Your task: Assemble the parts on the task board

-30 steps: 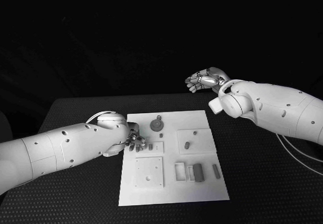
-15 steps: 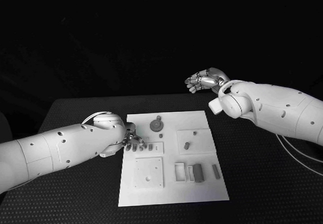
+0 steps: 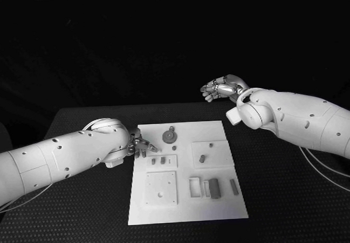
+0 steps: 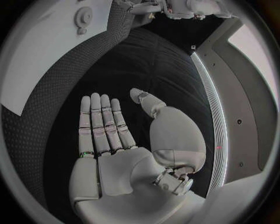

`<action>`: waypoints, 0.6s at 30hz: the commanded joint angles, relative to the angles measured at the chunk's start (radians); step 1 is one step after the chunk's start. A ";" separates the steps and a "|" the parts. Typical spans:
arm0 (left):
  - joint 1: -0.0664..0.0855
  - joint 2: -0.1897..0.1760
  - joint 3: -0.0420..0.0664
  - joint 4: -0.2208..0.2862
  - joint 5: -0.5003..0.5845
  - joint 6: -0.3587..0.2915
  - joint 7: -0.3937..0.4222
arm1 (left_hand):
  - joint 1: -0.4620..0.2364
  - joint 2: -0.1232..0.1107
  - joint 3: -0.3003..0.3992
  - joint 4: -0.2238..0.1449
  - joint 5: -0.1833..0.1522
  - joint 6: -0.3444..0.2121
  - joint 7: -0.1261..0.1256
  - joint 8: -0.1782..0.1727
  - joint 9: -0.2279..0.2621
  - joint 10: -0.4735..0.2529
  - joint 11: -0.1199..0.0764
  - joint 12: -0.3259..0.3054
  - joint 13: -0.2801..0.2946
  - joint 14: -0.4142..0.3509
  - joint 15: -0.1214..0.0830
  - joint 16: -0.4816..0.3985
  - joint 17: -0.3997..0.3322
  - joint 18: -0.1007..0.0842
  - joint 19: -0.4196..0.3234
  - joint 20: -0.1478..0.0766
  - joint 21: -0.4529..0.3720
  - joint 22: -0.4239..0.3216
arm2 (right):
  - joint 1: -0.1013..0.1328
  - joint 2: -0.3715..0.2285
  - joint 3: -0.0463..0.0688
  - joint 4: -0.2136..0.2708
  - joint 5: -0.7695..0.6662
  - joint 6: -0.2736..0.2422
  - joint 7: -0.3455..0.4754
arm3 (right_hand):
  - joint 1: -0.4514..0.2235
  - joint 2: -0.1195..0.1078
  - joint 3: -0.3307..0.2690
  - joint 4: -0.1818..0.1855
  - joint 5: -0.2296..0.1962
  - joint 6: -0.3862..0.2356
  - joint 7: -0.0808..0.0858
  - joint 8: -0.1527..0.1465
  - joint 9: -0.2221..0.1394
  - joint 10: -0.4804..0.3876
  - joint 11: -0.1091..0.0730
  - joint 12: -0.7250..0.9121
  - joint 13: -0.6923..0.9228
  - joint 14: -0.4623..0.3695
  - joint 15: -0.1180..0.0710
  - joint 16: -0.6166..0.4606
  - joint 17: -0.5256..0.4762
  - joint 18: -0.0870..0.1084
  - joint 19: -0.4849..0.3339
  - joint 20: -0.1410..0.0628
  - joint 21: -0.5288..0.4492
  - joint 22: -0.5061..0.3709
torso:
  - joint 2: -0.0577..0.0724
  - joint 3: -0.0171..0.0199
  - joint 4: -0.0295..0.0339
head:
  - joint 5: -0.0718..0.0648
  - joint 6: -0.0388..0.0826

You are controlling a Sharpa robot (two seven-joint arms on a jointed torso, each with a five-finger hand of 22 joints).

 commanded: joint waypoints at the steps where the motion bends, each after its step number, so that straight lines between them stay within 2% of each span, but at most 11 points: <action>1: 0.004 -0.007 0.010 0.000 0.095 -0.079 0.024 | 0.001 -0.009 0.000 0.009 -0.004 -0.012 0.000 -0.006 0.000 -0.011 0.001 -0.005 0.001 -0.010 0.001 -0.004 -0.001 0.009 -0.008 -0.109 -0.004 0.009 | 0.000 -0.001 0.001 0.001 -0.004 0.015 0.005 | -0.011 -0.002 -0.007 -0.001 0.005 -0.002 0.004 -0.005 -0.001 -0.002 0.008 -0.006 -0.001 -0.008 -0.002 -0.007 0.001 0.010 -0.007 -0.003 -0.007 0.001 | 0.000 0.0003 -0.0001 | 0.001 0.002; 3: 0.012 -0.011 0.012 -0.002 0.179 -0.122 0.067 | 0.022 0.005 -0.004 -0.001 -0.004 -0.067 0.018 -0.027 -0.006 -0.065 0.019 -0.027 -0.003 -0.050 0.018 -0.032 -0.012 0.003 -0.039 -0.102 -0.021 0.007 | 0.000 -0.003 0.001 0.001 -0.004 0.015 0.005 | -0.011 -0.002 -0.007 -0.001 0.005 -0.002 0.004 -0.005 -0.001 -0.002 0.008 -0.006 -0.001 -0.008 -0.002 -0.007 0.001 0.010 -0.007 -0.003 -0.007 0.001 | 0.000 0.0012 0.0001 | 0.000 0.003; 4: 0.016 -0.013 0.013 -0.001 0.231 -0.142 0.095 | 0.051 0.034 -0.013 -0.027 -0.002 -0.103 0.039 -0.036 -0.007 -0.135 0.040 -0.063 -0.015 -0.111 0.041 -0.075 -0.030 -0.011 -0.094 -0.084 -0.057 -0.001 | 0.000 -0.003 0.001 0.001 -0.004 0.015 0.004 | -0.011 -0.002 -0.007 -0.001 0.005 -0.002 0.004 -0.005 -0.001 -0.002 0.008 -0.006 -0.001 -0.008 -0.002 -0.007 0.001 0.010 -0.007 -0.003 -0.007 0.001 | -0.001 0.0014 0.0005 | -0.001 0.005; 5: 0.018 -0.015 0.013 0.000 0.264 -0.150 0.126 | 0.064 0.052 -0.025 -0.043 -0.003 -0.115 0.048 -0.035 -0.007 -0.158 0.050 -0.077 -0.023 -0.133 0.050 -0.091 -0.038 -0.020 -0.119 -0.073 -0.074 -0.006 | 0.000 -0.003 0.001 0.001 -0.004 0.015 0.004 | -0.011 -0.002 -0.007 -0.001 0.005 -0.002 0.004 -0.005 -0.001 -0.002 0.008 -0.006 -0.001 -0.008 -0.002 -0.007 0.001 0.010 -0.007 -0.003 -0.007 0.001 | 0.000 0.0011 0.0008 | 0.000 0.007; 8: 0.020 -0.010 0.013 0.001 0.306 -0.198 0.207 | 0.103 0.086 -0.044 -0.089 0.004 -0.151 0.064 -0.040 -0.021 -0.194 0.064 -0.100 -0.043 -0.166 0.068 -0.116 -0.055 -0.033 -0.149 -0.059 -0.104 -0.014 | 0.000 -0.004 0.001 0.000 -0.004 0.014 0.004 | -0.010 -0.002 -0.007 -0.001 0.005 -0.002 0.004 -0.005 -0.001 -0.002 0.008 -0.006 -0.001 -0.008 -0.002 -0.007 0.001 0.010 -0.008 -0.003 -0.007 0.002 | 0.000 0.0006 0.0009 | 0.001 0.009; 11: 0.020 0.001 0.013 -0.003 0.302 -0.250 0.277 | 0.182 0.110 -0.026 -0.165 0.010 -0.205 0.095 -0.046 -0.058 -0.289 0.109 -0.178 -0.102 -0.262 0.119 -0.208 -0.107 -0.059 -0.232 -0.012 -0.183 -0.040 | 0.000 -0.003 0.001 0.001 -0.004 0.017 0.004 | -0.010 -0.002 -0.007 -0.001 0.005 -0.002 0.004 -0.005 -0.001 -0.002 0.008 -0.006 -0.001 -0.008 -0.002 -0.007 0.001 0.010 -0.008 -0.003 -0.007 0.002 | 0.000 0.0003 0.0002 | 0.001 0.012; 13: 0.019 0.011 0.012 -0.004 0.236 -0.306 0.306 | 0.238 0.123 -0.018 -0.210 0.018 -0.220 0.095 -0.041 -0.077 -0.294 0.116 -0.196 -0.127 -0.262 0.127 -0.215 -0.119 -0.059 -0.230 -0.003 -0.191 -0.042 | 0.000 -0.003 0.001 0.000 -0.004 0.017 0.004 | -0.010 -0.002 -0.007 -0.001 0.005 -0.001 0.004 -0.005 -0.001 -0.002 0.008 -0.006 -0.001 -0.008 -0.002 -0.007 0.001 0.010 -0.008 -0.003 -0.007 0.002 | 0.000 0.0001 -0.0006 | 0.001 0.013; 15: 0.019 0.021 0.009 -0.006 0.130 -0.349 0.329 | 0.263 0.129 -0.017 -0.230 0.027 -0.225 0.099 -0.037 -0.091 -0.298 0.122 -0.211 -0.145 -0.264 0.132 -0.221 -0.126 -0.058 -0.230 0.002 -0.197 -0.043 | -0.001 -0.002 0.001 -0.001 -0.004 0.018 0.004 | -0.010 -0.002 -0.007 -0.001 0.005 -0.001 0.004 -0.005 -0.001 -0.002 0.008 -0.005 -0.001 -0.008 -0.002 -0.007 0.001 0.010 -0.008 -0.003 -0.007 0.002 | 0.000 0.0002 -0.0007 | 0.000 0.016; 16: 0.018 0.028 0.007 -0.008 0.076 -0.377 0.346 | 0.313 0.131 -0.005 -0.268 0.038 -0.253 0.095 -0.046 -0.107 -0.312 0.130 -0.231 -0.163 -0.270 0.137 -0.233 -0.135 -0.057 -0.234 0.006 -0.205 -0.045 | -0.001 -0.001 0.001 -0.001 -0.004 0.018 0.004 | -0.010 -0.002 -0.007 -0.001 0.005 -0.001 0.004 -0.005 -0.001 -0.002 0.008 -0.005 -0.001 -0.008 -0.002 -0.007 0.001 0.010 -0.008 -0.003 -0.007 0.002 | 0.001 0.0003 -0.0006 | 0.000 0.017; 17: 0.017 0.034 0.007 -0.011 0.045 -0.396 0.361 | 0.329 0.123 -0.012 -0.281 0.009 -0.261 0.097 -0.043 -0.120 -0.309 0.135 -0.240 -0.176 -0.266 0.143 -0.238 -0.142 -0.058 -0.231 0.012 -0.211 -0.047 | -0.001 -0.001 0.001 -0.001 -0.004 0.018 0.004 | -0.010 -0.001 -0.007 -0.001 0.005 -0.001 0.004 -0.005 -0.001 -0.002 0.008 -0.005 -0.001 -0.008 -0.002 -0.007 0.001 0.010 -0.008 -0.003 -0.008 0.002 | 0.000 0.0004 -0.0009 | 0.001 0.017; 18: 0.014 0.040 0.005 -0.014 0.011 -0.411 0.377 | 0.342 0.114 -0.019 -0.289 0.004 -0.264 0.092 -0.039 -0.131 -0.305 0.135 -0.246 -0.187 -0.264 0.144 -0.240 -0.146 -0.057 -0.228 0.014 -0.215 -0.048 | -0.001 -0.001 0.001 -0.001 -0.004 0.019 0.004 | -0.010 -0.001 -0.007 -0.001 0.005 -0.001 0.004 -0.005 -0.001 -0.002 0.008 -0.005 -0.001 -0.008 -0.002 -0.007 0.001 0.010 -0.008 -0.003 -0.008 0.002 | 0.000 0.0003 -0.0013 | 0.002 0.019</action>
